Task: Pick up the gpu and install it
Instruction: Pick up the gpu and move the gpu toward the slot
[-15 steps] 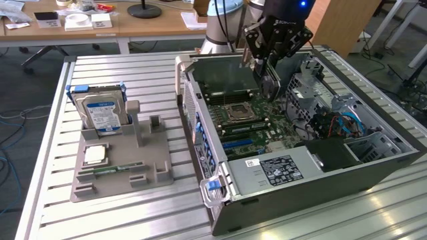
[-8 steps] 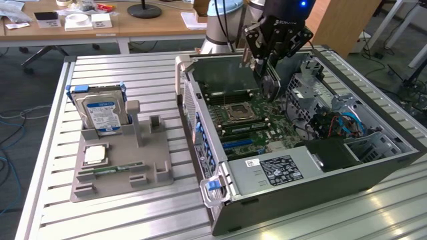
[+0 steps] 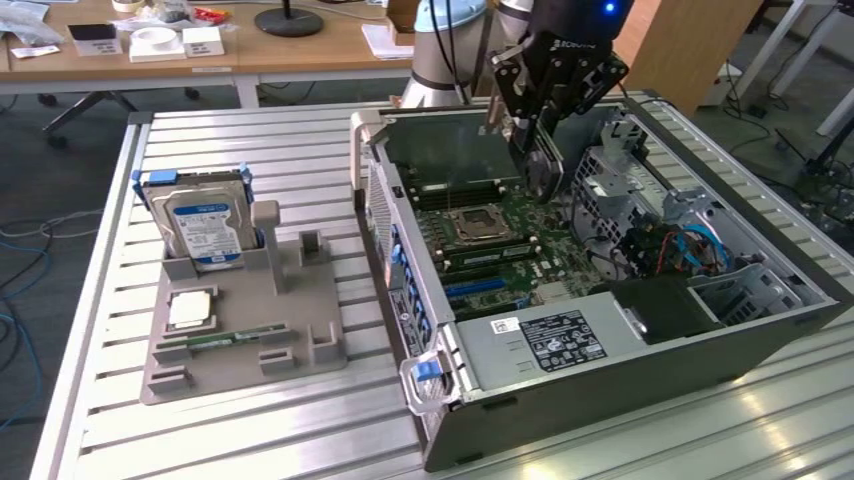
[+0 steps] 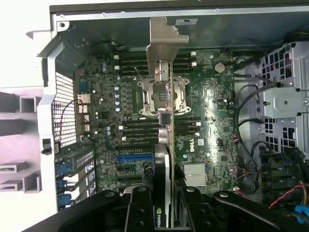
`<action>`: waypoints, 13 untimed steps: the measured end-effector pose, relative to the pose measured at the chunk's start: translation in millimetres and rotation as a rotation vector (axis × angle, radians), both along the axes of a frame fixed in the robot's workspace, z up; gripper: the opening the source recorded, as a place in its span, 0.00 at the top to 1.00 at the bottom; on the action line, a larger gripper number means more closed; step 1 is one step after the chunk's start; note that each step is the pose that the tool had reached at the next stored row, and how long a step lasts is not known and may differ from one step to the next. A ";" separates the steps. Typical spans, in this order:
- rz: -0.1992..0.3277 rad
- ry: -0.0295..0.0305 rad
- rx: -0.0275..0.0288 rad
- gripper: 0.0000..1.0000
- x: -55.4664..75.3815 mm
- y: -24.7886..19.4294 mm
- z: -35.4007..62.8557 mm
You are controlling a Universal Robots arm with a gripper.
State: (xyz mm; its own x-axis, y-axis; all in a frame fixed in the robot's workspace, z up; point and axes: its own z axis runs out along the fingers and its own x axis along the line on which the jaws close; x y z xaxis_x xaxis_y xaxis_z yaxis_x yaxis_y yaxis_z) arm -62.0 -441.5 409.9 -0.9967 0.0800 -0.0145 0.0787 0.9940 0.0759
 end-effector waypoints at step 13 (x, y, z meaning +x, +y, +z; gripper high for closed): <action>0.000 0.0000 0.0001 0.73 20.8 -0.1 0.0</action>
State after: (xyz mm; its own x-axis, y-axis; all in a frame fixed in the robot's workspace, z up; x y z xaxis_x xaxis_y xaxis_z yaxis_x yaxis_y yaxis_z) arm -41.3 -441.5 409.9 -0.9967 0.0799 -0.0145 0.0786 0.9940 0.0760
